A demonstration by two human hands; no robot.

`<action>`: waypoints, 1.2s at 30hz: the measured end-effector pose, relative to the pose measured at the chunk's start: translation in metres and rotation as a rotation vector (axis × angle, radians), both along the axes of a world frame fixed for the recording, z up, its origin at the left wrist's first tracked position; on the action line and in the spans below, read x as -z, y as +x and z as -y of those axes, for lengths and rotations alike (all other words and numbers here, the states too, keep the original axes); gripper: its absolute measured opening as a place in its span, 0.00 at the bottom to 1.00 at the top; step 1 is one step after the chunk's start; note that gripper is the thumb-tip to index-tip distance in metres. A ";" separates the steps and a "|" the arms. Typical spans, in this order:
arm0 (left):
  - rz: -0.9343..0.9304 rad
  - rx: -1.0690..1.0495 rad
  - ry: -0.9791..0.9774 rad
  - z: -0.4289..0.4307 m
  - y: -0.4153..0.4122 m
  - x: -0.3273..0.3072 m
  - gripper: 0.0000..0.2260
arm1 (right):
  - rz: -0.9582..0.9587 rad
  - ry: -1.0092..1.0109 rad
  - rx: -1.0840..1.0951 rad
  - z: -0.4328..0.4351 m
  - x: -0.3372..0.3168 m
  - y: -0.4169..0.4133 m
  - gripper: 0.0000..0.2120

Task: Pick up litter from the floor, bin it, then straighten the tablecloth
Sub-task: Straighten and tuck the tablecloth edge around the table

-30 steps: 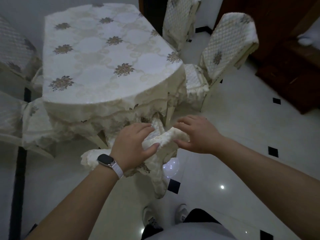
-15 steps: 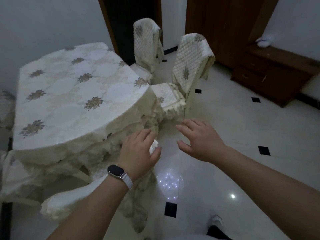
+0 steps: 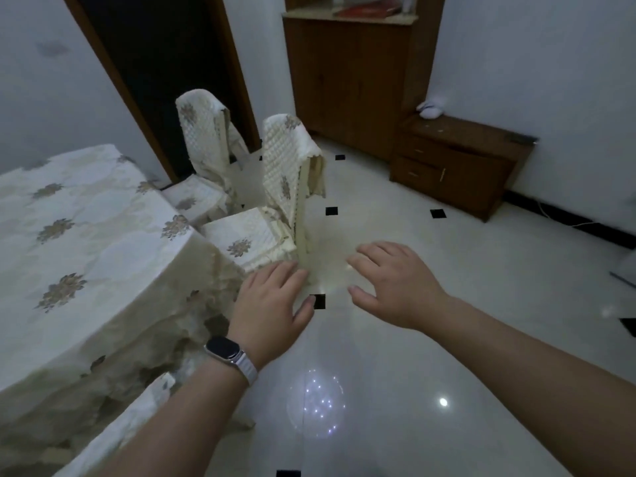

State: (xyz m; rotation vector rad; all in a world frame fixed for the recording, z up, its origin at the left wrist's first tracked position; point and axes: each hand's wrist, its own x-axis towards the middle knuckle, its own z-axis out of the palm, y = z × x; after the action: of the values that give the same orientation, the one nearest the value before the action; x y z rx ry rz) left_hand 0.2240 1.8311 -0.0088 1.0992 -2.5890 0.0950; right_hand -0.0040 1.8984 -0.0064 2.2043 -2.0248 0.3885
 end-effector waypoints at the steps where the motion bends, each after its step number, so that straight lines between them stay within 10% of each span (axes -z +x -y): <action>1: 0.002 0.006 0.006 0.005 -0.014 -0.002 0.19 | -0.003 0.004 0.014 0.001 -0.002 -0.014 0.23; 36: -0.028 0.201 0.036 0.452 -0.321 0.021 0.19 | -0.018 0.086 0.175 0.405 -0.001 -0.299 0.24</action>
State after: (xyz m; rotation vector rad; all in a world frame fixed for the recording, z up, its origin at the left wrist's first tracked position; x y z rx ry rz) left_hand -0.0968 1.3790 -0.0302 0.8396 -2.6685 -0.0145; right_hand -0.3028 1.4936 -0.0054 2.0455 -2.2424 0.2666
